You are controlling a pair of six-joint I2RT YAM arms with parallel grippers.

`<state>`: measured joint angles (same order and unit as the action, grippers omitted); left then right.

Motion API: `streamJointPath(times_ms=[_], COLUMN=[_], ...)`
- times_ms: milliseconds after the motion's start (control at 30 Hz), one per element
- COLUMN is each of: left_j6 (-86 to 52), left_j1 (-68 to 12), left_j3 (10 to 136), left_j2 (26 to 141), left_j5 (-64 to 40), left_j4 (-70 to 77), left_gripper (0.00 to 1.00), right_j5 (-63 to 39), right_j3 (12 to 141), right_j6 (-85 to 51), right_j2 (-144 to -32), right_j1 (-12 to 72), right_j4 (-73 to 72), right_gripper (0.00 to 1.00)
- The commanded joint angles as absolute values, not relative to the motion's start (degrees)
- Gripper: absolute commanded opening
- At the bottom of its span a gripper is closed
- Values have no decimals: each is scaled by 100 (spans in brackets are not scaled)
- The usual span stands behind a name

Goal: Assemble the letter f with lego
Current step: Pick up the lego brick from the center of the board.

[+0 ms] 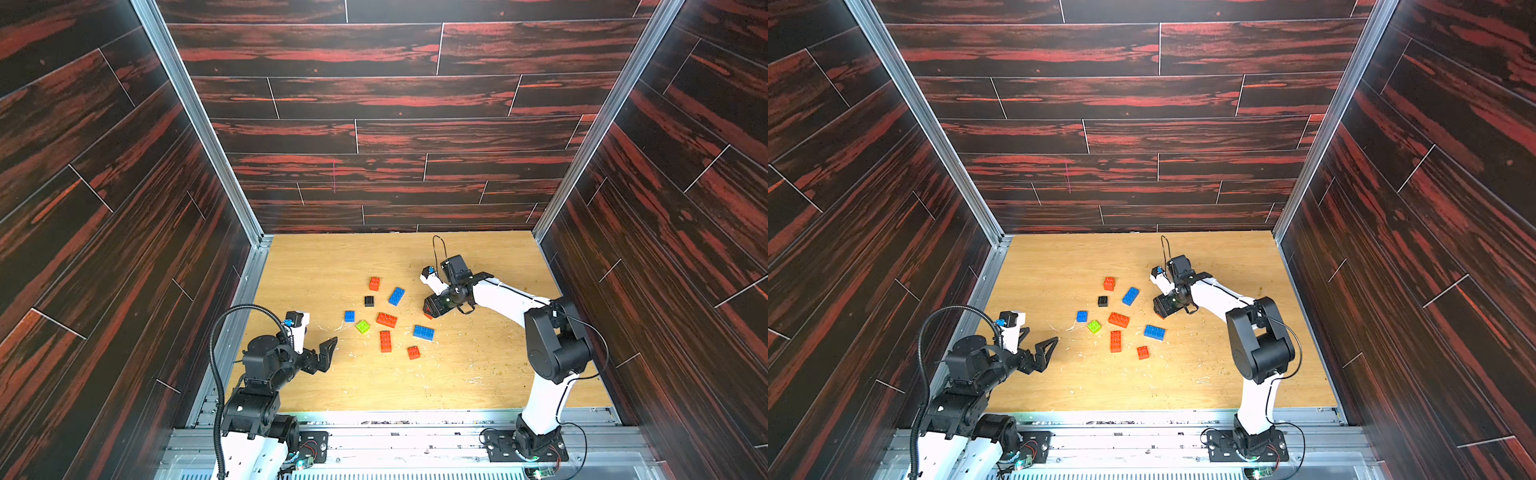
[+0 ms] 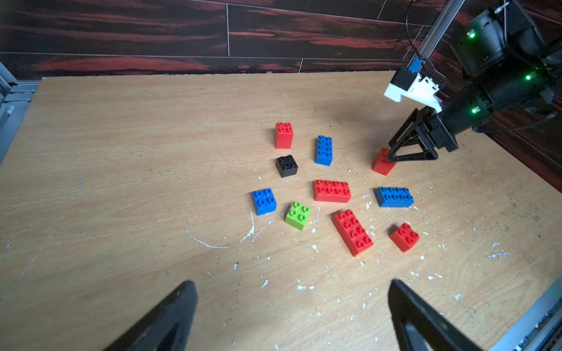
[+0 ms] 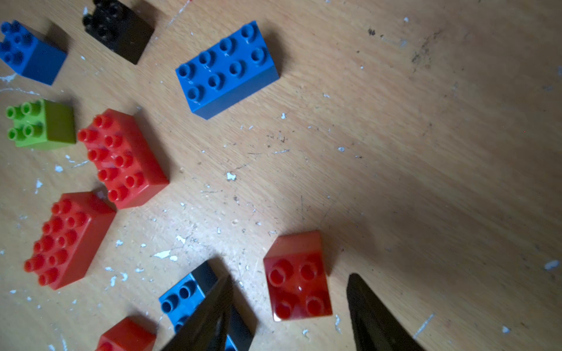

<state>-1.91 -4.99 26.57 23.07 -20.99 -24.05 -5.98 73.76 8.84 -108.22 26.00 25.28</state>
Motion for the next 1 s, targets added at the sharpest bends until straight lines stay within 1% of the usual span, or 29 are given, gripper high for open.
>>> streamJointPath(times_ms=[0, 200, 267, 333, 467, 633, 700, 967], left_j6=[-165, -165, -160, -165, -158, -158, -158, -157], left_j1=[-531, -536, -529, -536, -536, -536, -536, -541], left_j3=[2656, 2654, 2661, 2663, 2654, 2650, 2653, 2653], left_j2=[2348, 2347, 2362, 2355, 2345, 2336, 2341, 2361], left_j5=[-2068, -2066, -2076, -2077, -2074, -2075, -2074, -2076], left_j4=[-2421, -2425, -2424, -2421, -2424, -2420, -2425, -2421], left_gripper=[100, 100, 100, 100, 100, 100, 100, 100], right_j5=[-465, -318, -294, -291, -272, -259, -237, -9], right_j3=[7455, 7429, 7450, 7464, 7462, 7471, 7488, 7790], right_j6=[915, 874, 879, 900, 905, 894, 858, 194], right_j2=[-10974, -10992, -11004, -11023, -11039, -11062, -11065, -10871], right_j1=[2680, 2698, 2712, 2707, 2719, 2728, 2736, 2877], right_j4=[2572, 2531, 2565, 2605, 2637, 2671, 2689, 3062], right_gripper=[61, 57, 50, 46, 39, 36, 31, 20])
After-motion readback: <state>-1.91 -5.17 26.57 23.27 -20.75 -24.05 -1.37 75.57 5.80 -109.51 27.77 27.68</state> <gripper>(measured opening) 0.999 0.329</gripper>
